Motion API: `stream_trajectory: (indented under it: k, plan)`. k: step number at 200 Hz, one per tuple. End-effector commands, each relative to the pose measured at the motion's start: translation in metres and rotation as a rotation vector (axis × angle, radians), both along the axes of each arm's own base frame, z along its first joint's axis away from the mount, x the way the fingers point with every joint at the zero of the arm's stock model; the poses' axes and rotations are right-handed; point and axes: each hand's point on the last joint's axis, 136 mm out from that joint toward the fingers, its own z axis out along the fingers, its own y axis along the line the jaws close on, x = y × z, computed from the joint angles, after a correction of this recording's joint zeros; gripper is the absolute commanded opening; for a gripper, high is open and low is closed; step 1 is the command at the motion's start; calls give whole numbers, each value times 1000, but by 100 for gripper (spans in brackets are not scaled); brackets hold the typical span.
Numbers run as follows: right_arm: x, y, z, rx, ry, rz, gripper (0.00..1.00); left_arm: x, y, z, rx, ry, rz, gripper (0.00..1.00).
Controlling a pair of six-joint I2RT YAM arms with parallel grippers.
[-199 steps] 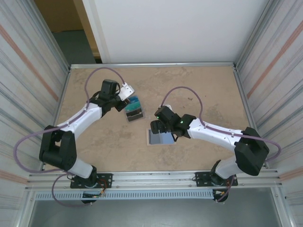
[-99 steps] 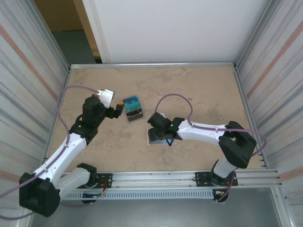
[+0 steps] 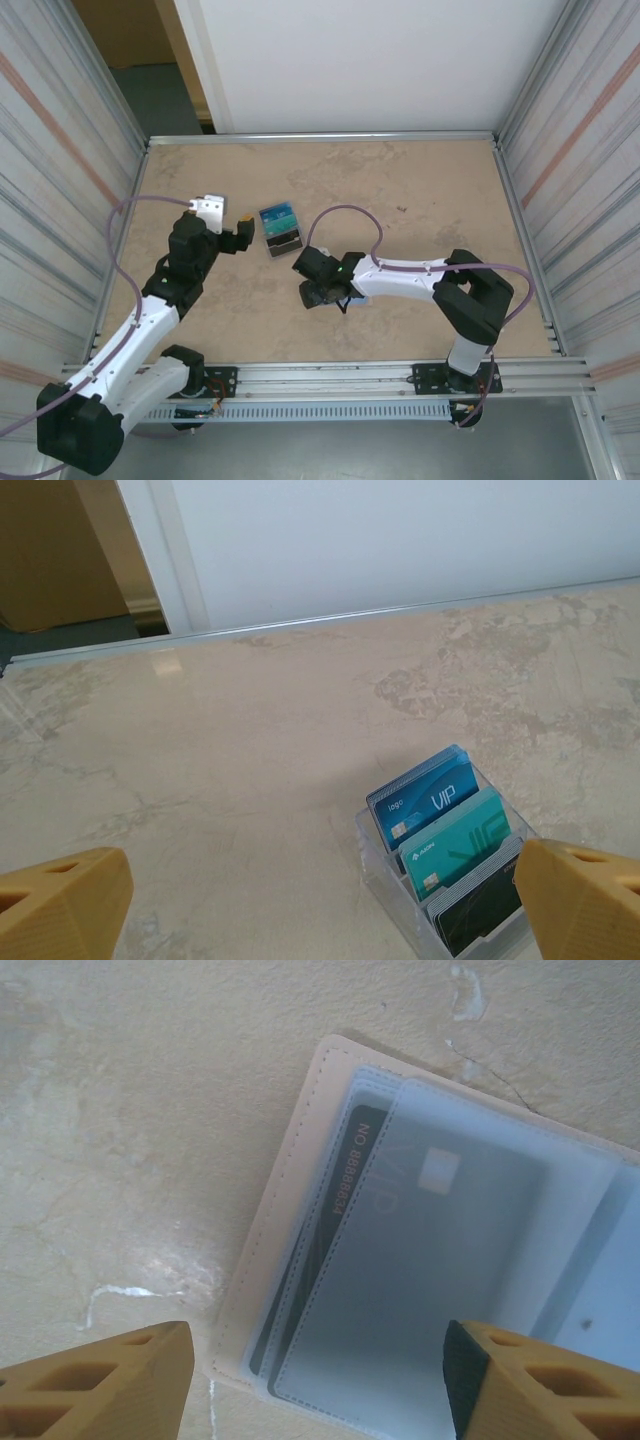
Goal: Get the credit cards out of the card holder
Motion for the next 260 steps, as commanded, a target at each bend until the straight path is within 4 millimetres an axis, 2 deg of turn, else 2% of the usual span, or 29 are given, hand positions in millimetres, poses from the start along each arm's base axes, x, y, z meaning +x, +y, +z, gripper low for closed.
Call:
stream_trajectory:
  k: [1,47,136,203,260]
  plan:
    - [1,-2,-1,-22,-1,-16,65,1,6,5,-31,-24,40,99]
    - [1,-8,-5,-35,1,-30,59,1,7,3,-29,-30,41,99]
    - [-1,-20,-14,-57,9,-68,53,1,5,1,-27,-21,31,99]
    - [-3,-23,-25,-65,30,-84,53,2,3,2,-31,-21,23,99]
    - [-6,-20,-26,-36,49,-80,55,2,1,2,-34,-13,11,99]
